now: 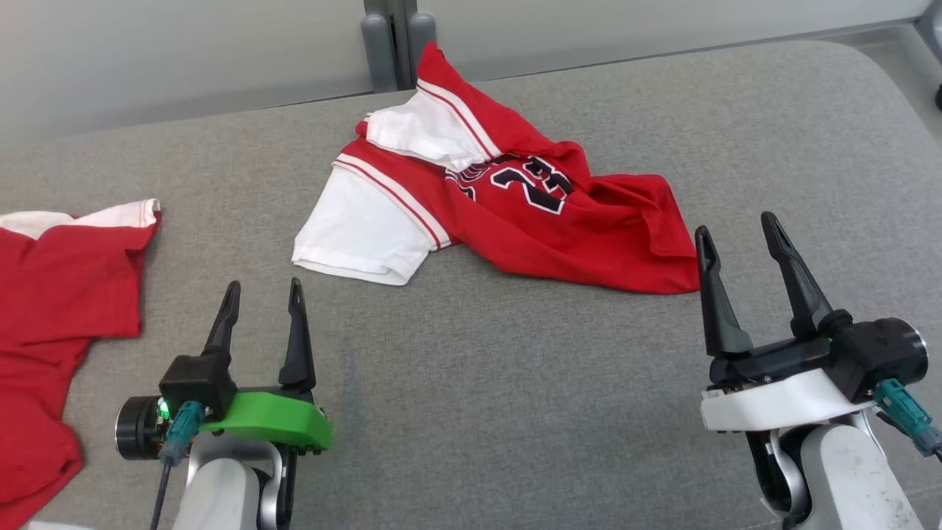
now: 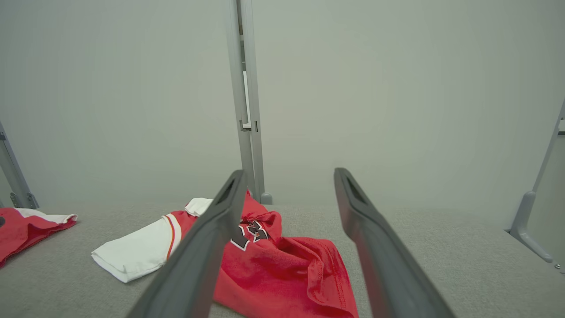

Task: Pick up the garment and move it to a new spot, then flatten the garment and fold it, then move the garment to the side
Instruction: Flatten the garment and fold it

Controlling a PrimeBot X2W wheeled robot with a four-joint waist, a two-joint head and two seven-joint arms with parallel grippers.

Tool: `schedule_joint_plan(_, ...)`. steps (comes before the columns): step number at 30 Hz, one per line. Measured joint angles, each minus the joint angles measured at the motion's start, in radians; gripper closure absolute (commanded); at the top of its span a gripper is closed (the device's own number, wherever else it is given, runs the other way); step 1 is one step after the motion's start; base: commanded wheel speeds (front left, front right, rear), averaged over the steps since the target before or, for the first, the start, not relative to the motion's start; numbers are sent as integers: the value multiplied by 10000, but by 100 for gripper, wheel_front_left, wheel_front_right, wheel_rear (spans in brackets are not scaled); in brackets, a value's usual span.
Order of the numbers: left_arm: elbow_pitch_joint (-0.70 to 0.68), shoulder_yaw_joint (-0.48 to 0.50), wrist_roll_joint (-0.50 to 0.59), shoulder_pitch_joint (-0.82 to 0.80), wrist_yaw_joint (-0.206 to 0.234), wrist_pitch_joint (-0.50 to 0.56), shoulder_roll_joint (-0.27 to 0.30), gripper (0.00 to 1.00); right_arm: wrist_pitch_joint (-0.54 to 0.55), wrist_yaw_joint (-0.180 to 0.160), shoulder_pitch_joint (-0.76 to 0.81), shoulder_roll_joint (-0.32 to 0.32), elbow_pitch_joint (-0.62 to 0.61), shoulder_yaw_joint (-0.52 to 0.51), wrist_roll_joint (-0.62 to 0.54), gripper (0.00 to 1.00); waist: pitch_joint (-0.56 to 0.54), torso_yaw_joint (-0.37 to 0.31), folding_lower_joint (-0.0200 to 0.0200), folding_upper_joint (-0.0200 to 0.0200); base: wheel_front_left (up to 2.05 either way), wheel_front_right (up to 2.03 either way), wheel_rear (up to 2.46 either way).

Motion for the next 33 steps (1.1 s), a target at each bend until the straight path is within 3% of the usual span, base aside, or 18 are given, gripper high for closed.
schedule_joint_plan(10, 3806, 88, 359, -2334, 52, 412, 464, 0, 0, 2, -9, 119, -75, 2, -489, 0, 599, -720, 0, 0, 0, 0, 0)
schedule_joint_plan(14, 4836, 84, 351, -3249, -27, 639, 723, 0, 0, 2, -126, 128, -81, -58, -562, 0, 858, -979, 0, 0, 0, 0, 0)
schedule_joint_plan(19, 6109, 23, 506, -4104, 188, 1081, 1049, 0, 0, 2, -203, 140, -119, -125, -573, 0, 1154, -1290, 0, 0, 0, 0, 0)
schedule_joint_plan(25, 7099, -222, 612, -4687, 88, 1229, 1120, 0, 0, 2, -229, 178, -130, -221, -577, 0, 1331, -1510, 0, 0, 0, 0, 0)
schedule_joint_plan(26, 7217, -249, 612, -4757, 58, 1204, 1112, 65, 0, 2, -228, 184, -128, -249, -579, 0, 1332, -1509, 0, 0, 0, 0, 0)
schedule_joint_plan(27, 7338, -313, 612, -4811, -56, 1154, 1093, 100, 0, 2, -228, 194, -121, -288, -589, 0, 1322, -1497, 0, 0, 0, 0, 0)
schedule_joint_plan(33, 7639, -510, 562, -4873, -347, 497, 752, 100, 0, 2, -222, 222, 341, -623, -708, 0, 1192, -1241, 0, 0, 0, 0, 0)
